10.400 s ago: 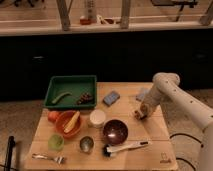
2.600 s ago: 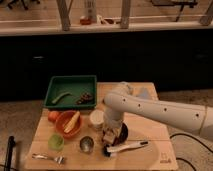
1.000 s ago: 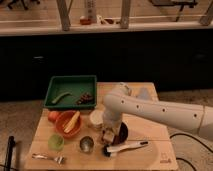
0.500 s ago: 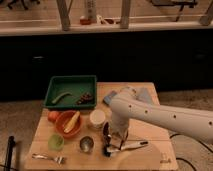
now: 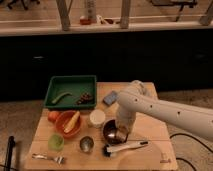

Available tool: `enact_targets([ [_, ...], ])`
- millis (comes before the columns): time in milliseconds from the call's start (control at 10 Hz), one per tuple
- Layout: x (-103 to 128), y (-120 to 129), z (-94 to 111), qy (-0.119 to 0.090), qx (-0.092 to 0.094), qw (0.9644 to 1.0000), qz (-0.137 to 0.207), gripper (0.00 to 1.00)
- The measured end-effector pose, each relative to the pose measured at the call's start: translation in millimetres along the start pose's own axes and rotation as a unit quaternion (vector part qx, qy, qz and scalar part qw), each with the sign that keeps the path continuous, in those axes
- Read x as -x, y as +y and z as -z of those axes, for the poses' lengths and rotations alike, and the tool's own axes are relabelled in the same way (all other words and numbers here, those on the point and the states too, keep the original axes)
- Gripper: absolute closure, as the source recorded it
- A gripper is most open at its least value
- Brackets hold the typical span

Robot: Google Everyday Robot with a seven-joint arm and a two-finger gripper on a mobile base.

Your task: Wipe purple bowl with eraser

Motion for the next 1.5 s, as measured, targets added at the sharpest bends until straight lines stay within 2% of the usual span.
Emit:
enact_targets([
  [200,-5.0,-17.1,-3.6,-0.001,0.000,1.0000,0.006,1.00],
  [400,4.0,-41.7,-11.2,-0.007,0.002,0.9996,0.026,1.00],
  [600,19.5,-48.5,-14.3,-0.015,0.004,0.9987,0.049,1.00],
  [900,51.1,-40.7,-12.1,-0.026,0.001,0.9967,0.077,1.00],
  [1100,59.0,-17.7,-8.3,-0.027,0.006,0.9966,0.077,1.00],
  [1300,50.8,0.2,-4.0,-0.021,0.013,0.9975,0.066,1.00],
  [1500,32.0,12.8,0.8,-0.009,0.017,0.9989,0.043,1.00],
])
